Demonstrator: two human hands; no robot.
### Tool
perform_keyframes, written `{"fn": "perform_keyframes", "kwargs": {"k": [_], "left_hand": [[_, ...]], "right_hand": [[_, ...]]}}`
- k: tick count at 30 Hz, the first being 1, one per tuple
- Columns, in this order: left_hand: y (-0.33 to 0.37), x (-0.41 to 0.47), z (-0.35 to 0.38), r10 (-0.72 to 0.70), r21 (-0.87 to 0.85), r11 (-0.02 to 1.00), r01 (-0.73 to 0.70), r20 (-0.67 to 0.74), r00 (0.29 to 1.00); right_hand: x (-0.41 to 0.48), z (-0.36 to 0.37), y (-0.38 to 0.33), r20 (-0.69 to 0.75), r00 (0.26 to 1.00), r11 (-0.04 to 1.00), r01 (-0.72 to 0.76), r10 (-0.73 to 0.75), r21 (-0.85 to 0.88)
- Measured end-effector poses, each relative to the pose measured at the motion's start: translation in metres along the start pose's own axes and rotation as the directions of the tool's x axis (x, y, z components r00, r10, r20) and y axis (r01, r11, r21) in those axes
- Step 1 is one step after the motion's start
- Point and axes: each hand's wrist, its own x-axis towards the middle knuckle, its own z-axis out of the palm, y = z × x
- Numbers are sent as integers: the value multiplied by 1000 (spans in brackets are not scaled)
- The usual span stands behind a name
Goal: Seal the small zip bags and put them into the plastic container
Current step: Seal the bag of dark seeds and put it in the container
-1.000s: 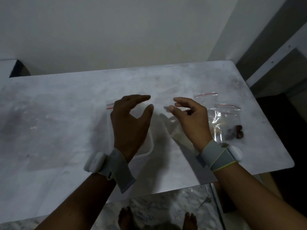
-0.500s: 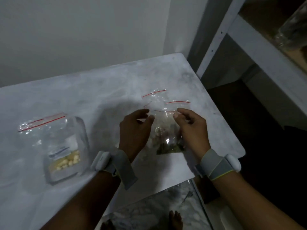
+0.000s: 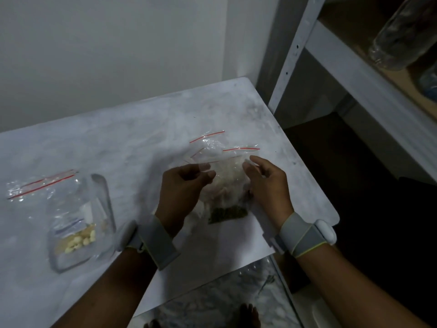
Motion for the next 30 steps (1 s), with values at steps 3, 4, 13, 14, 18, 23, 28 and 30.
{"fn": "perform_keyframes", "kwargs": {"k": [3, 4, 13, 14, 18, 23, 28, 30], "left_hand": [[8, -8, -13, 4, -8, 1000, -3, 99, 995], [12, -14, -20, 10, -2, 1000, -10, 105, 994], [32, -40, -44, 54, -163, 985, -49, 26, 998], [34, -44, -50, 68, -168, 984, -63, 19, 998], [42, -51, -60, 144, -163, 976, -145, -17, 989], [51, -61, -82, 237, -125, 960, -249, -105, 966], [56, -72, -95, 239, -101, 962, -253, -129, 962], [59, -76, -105, 248, -105, 959, -263, -138, 959]], "right_hand": [[-7, 1, -9, 52, 996, 997, 67, -69, 48], [-13, 3, -16, 69, 990, 992, 120, -123, 35], [-53, 21, -54, 159, 950, 959, 251, -270, 131], [-59, 25, -58, 163, 946, 955, 259, -281, 142], [-69, 34, -65, 146, 947, 953, 267, -287, 141], [-83, 51, -76, 183, 930, 940, 284, -318, 192], [-97, 64, -77, 269, 900, 939, 318, -342, 130], [-103, 73, -79, 262, 897, 934, 331, -357, 137]]}}
